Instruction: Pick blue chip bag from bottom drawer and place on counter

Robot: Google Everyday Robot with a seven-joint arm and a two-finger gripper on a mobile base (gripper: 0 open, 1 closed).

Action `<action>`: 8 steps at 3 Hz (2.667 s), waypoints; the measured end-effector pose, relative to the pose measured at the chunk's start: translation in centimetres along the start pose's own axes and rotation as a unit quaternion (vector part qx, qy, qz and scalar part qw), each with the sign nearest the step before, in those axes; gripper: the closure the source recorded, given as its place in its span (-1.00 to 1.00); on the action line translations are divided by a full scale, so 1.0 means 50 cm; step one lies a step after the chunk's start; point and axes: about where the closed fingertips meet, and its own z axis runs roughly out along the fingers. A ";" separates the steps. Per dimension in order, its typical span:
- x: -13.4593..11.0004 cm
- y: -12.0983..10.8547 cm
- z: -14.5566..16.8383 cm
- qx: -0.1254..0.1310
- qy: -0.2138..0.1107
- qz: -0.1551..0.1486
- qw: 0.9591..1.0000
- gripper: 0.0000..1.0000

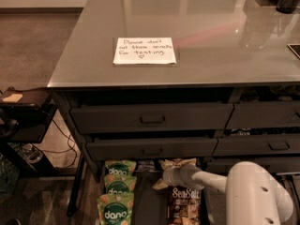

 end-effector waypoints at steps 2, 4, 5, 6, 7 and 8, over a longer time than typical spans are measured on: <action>-0.016 -0.039 0.051 0.001 -0.010 0.000 1.000 -0.38; -0.019 -0.074 0.109 -0.005 -0.011 0.000 1.000 -0.34; -0.010 -0.092 0.128 -0.001 -0.007 0.003 1.000 -0.32; 0.007 -0.101 0.140 0.006 -0.001 0.011 1.000 -0.30; 0.016 -0.102 0.146 0.011 0.004 0.021 1.000 -0.02; 0.018 -0.100 0.145 0.013 0.004 0.027 1.000 0.41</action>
Offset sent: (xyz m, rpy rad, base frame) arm 0.0500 0.0205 -0.0125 0.0260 -0.0127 0.0055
